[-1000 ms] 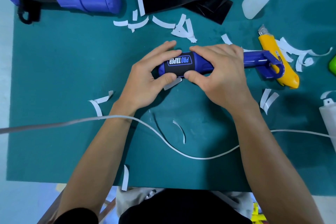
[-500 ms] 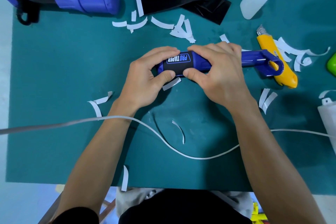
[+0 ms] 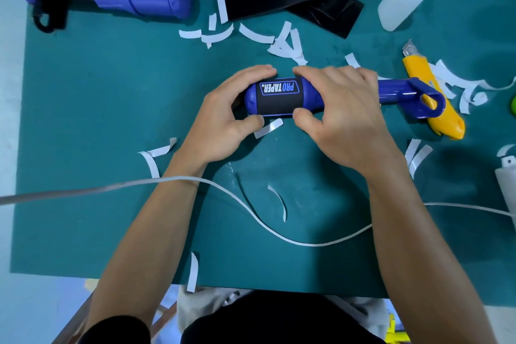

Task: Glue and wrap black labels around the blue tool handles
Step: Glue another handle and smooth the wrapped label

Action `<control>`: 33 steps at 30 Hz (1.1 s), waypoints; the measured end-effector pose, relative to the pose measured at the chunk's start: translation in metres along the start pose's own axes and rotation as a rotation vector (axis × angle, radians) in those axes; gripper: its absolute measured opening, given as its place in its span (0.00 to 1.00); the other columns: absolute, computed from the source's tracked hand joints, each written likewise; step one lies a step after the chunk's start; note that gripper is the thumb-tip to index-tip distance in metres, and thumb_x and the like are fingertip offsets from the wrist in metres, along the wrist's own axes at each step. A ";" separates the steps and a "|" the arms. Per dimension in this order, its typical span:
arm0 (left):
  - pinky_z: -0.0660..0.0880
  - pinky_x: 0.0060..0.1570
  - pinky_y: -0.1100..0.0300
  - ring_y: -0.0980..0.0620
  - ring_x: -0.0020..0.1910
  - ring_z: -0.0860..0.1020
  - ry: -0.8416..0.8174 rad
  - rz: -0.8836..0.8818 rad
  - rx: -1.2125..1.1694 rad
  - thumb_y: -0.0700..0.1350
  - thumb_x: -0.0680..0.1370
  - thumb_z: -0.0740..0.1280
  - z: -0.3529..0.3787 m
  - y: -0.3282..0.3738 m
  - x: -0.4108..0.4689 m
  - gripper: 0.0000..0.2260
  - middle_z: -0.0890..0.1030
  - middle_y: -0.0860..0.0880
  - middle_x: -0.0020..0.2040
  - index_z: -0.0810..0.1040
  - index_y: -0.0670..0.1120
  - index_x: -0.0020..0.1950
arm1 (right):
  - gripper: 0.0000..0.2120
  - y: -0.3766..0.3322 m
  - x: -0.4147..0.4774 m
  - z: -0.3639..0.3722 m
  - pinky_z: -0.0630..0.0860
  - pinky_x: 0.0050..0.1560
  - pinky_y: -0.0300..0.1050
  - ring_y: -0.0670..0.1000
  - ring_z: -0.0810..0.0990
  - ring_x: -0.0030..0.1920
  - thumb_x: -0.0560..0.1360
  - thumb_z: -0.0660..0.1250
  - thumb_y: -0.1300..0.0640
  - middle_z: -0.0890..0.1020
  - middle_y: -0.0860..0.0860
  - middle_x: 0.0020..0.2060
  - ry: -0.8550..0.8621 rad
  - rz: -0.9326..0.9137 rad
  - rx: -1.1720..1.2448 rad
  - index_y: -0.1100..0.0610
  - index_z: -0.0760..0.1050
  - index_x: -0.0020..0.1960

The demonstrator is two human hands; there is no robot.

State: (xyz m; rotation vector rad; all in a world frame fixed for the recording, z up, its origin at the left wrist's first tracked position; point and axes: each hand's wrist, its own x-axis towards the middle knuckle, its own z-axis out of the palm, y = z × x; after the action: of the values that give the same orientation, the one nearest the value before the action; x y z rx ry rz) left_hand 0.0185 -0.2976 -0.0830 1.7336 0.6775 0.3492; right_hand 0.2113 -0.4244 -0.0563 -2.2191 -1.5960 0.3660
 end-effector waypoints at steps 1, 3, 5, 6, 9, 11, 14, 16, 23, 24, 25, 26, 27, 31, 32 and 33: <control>0.71 0.73 0.54 0.49 0.76 0.71 0.004 -0.001 -0.008 0.32 0.70 0.69 0.001 0.000 0.000 0.33 0.75 0.53 0.74 0.75 0.51 0.74 | 0.25 0.000 0.000 0.000 0.60 0.66 0.50 0.53 0.74 0.57 0.76 0.65 0.44 0.81 0.45 0.53 -0.003 0.000 -0.006 0.49 0.74 0.71; 0.72 0.72 0.51 0.47 0.74 0.74 0.019 0.004 0.000 0.33 0.72 0.69 0.002 0.001 -0.001 0.30 0.76 0.53 0.73 0.75 0.51 0.74 | 0.24 -0.001 0.001 0.000 0.60 0.66 0.50 0.53 0.75 0.56 0.76 0.65 0.44 0.81 0.46 0.53 -0.007 0.003 -0.006 0.49 0.74 0.70; 0.73 0.71 0.50 0.46 0.72 0.75 0.027 0.020 0.029 0.34 0.73 0.68 0.003 0.001 -0.002 0.29 0.77 0.54 0.70 0.76 0.51 0.73 | 0.24 -0.001 0.001 0.000 0.60 0.65 0.50 0.53 0.75 0.56 0.76 0.65 0.44 0.80 0.46 0.52 -0.012 0.002 0.001 0.49 0.75 0.70; 0.73 0.71 0.50 0.45 0.71 0.75 0.027 0.028 0.039 0.33 0.73 0.68 0.003 0.001 -0.002 0.28 0.78 0.54 0.70 0.76 0.51 0.73 | 0.24 -0.001 0.001 0.000 0.60 0.65 0.50 0.53 0.75 0.56 0.76 0.65 0.44 0.80 0.46 0.52 -0.014 0.000 0.004 0.50 0.75 0.70; 0.73 0.69 0.51 0.45 0.69 0.76 0.023 0.035 0.043 0.34 0.73 0.67 0.003 0.001 0.000 0.28 0.78 0.55 0.67 0.77 0.52 0.71 | 0.23 0.000 0.002 -0.001 0.60 0.65 0.50 0.53 0.75 0.56 0.77 0.66 0.43 0.80 0.46 0.53 -0.021 -0.002 0.001 0.49 0.74 0.70; 0.74 0.68 0.52 0.45 0.68 0.76 0.023 0.034 0.037 0.35 0.73 0.67 0.003 0.001 0.001 0.27 0.78 0.56 0.67 0.77 0.53 0.71 | 0.23 0.001 0.002 -0.002 0.60 0.65 0.50 0.53 0.75 0.56 0.77 0.66 0.43 0.80 0.46 0.53 -0.025 -0.002 0.000 0.49 0.74 0.70; 0.74 0.67 0.55 0.47 0.67 0.77 0.037 0.035 0.035 0.36 0.72 0.66 0.005 0.002 0.002 0.27 0.78 0.58 0.65 0.77 0.54 0.70 | 0.23 0.001 0.003 -0.002 0.60 0.64 0.50 0.53 0.75 0.56 0.77 0.66 0.44 0.80 0.46 0.53 -0.024 -0.002 0.001 0.49 0.75 0.69; 0.73 0.65 0.58 0.48 0.66 0.77 0.048 0.030 0.029 0.37 0.71 0.66 0.007 0.003 0.003 0.27 0.78 0.58 0.65 0.78 0.54 0.69 | 0.22 0.001 0.003 -0.002 0.60 0.64 0.49 0.53 0.75 0.55 0.77 0.66 0.44 0.80 0.46 0.52 -0.026 -0.002 -0.001 0.49 0.75 0.69; 0.72 0.60 0.64 0.53 0.61 0.78 0.098 0.012 -0.002 0.34 0.70 0.64 0.012 0.006 0.003 0.27 0.79 0.57 0.62 0.79 0.52 0.67 | 0.22 0.000 0.002 -0.003 0.60 0.63 0.49 0.53 0.75 0.55 0.76 0.66 0.43 0.80 0.46 0.51 -0.022 0.000 0.007 0.50 0.75 0.68; 0.72 0.59 0.64 0.54 0.60 0.78 0.107 0.011 -0.008 0.34 0.69 0.64 0.013 0.006 0.003 0.27 0.79 0.57 0.61 0.79 0.51 0.67 | 0.22 0.000 0.002 -0.003 0.60 0.64 0.50 0.53 0.75 0.55 0.76 0.65 0.43 0.80 0.46 0.51 -0.023 0.002 0.008 0.50 0.75 0.68; 0.72 0.59 0.63 0.55 0.59 0.78 0.113 0.011 -0.013 0.33 0.69 0.63 0.014 0.006 0.003 0.27 0.79 0.57 0.61 0.79 0.51 0.67 | 0.22 0.000 0.002 -0.003 0.60 0.64 0.50 0.53 0.75 0.55 0.76 0.65 0.43 0.80 0.46 0.51 -0.025 0.002 0.008 0.50 0.75 0.68; 0.72 0.59 0.63 0.55 0.59 0.78 0.114 0.009 -0.016 0.33 0.69 0.63 0.015 0.006 0.002 0.28 0.79 0.57 0.61 0.79 0.51 0.67 | 0.22 -0.001 0.002 -0.003 0.61 0.64 0.51 0.53 0.75 0.55 0.76 0.65 0.43 0.80 0.46 0.51 -0.026 0.002 0.009 0.50 0.75 0.68; 0.72 0.59 0.63 0.55 0.60 0.78 0.111 0.007 -0.017 0.32 0.69 0.63 0.015 0.006 0.002 0.28 0.79 0.57 0.61 0.79 0.51 0.67 | 0.23 -0.001 0.001 -0.003 0.61 0.64 0.51 0.53 0.75 0.56 0.76 0.65 0.43 0.80 0.46 0.52 -0.027 0.001 0.010 0.50 0.75 0.68; 0.73 0.65 0.58 0.49 0.65 0.78 0.077 0.022 0.043 0.36 0.67 0.67 0.012 0.009 -0.001 0.32 0.78 0.57 0.65 0.77 0.51 0.71 | 0.25 0.000 0.000 -0.003 0.60 0.65 0.51 0.53 0.75 0.57 0.76 0.66 0.43 0.80 0.46 0.53 -0.028 0.000 0.020 0.50 0.74 0.71; 0.72 0.66 0.59 0.49 0.66 0.77 0.069 0.036 0.077 0.39 0.66 0.68 0.012 0.010 -0.002 0.33 0.78 0.56 0.66 0.76 0.50 0.72 | 0.26 0.000 0.000 -0.003 0.60 0.65 0.50 0.53 0.75 0.57 0.76 0.67 0.44 0.80 0.46 0.53 -0.027 0.001 0.020 0.51 0.74 0.72; 0.71 0.67 0.60 0.49 0.67 0.77 0.069 0.048 0.109 0.41 0.66 0.69 0.013 0.010 -0.002 0.34 0.78 0.55 0.66 0.75 0.50 0.73 | 0.27 0.000 0.000 -0.003 0.60 0.65 0.50 0.53 0.75 0.57 0.75 0.67 0.44 0.80 0.46 0.53 -0.025 0.002 0.016 0.51 0.74 0.72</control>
State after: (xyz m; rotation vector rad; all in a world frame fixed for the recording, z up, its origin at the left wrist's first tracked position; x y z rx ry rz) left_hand 0.0267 -0.3106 -0.0767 1.8502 0.7169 0.4139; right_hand 0.2119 -0.4251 -0.0538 -2.2126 -1.5981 0.4078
